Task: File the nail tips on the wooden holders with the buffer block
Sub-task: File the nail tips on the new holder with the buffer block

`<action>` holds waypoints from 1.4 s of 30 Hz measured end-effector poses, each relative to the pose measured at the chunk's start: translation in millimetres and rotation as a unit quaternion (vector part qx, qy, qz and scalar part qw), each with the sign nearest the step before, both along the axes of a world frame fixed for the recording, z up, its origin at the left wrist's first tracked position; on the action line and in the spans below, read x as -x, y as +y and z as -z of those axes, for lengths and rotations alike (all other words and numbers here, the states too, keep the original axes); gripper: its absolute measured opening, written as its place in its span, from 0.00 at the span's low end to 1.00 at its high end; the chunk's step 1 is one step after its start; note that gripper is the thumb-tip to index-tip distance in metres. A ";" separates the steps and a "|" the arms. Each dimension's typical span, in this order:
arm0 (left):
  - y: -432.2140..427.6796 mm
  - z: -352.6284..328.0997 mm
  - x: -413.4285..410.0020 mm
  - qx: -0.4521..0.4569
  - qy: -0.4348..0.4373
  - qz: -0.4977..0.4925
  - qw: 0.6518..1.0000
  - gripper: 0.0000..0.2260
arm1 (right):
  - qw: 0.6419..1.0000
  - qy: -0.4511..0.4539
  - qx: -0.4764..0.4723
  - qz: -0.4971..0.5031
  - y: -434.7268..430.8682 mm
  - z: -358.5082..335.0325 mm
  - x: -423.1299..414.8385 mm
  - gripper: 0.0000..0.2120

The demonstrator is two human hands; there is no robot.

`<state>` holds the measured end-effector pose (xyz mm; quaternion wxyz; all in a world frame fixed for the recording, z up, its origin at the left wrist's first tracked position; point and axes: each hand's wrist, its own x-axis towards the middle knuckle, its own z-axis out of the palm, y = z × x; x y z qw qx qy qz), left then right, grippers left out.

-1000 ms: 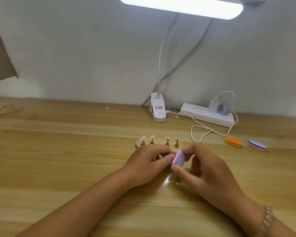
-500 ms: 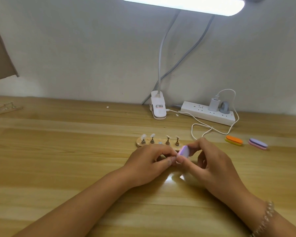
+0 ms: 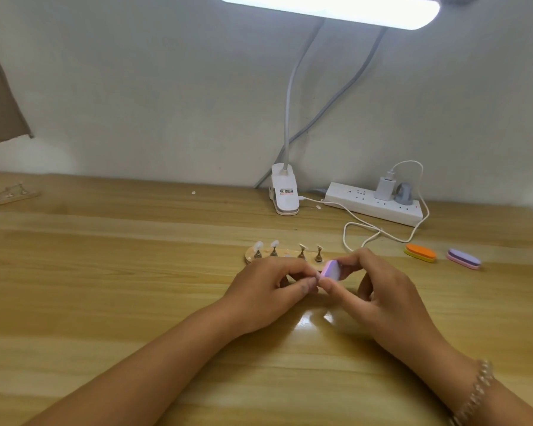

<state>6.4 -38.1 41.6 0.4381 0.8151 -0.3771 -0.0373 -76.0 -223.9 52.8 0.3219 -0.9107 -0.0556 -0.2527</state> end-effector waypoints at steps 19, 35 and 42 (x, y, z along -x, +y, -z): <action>0.1 -0.5 -1.4 0.062 0.054 -0.006 0.997 0.07 | 1.000 0.000 0.013 0.004 0.9 -1.5 0.2 0.21; -0.8 -1.5 -1.0 0.092 0.092 -0.008 0.991 0.10 | 0.998 -0.007 0.045 -0.037 6.8 -0.4 5.1 0.18; -0.3 -3.3 0.2 0.061 0.072 -0.005 0.996 0.11 | 0.997 -0.016 0.066 -0.033 3.9 0.2 3.6 0.15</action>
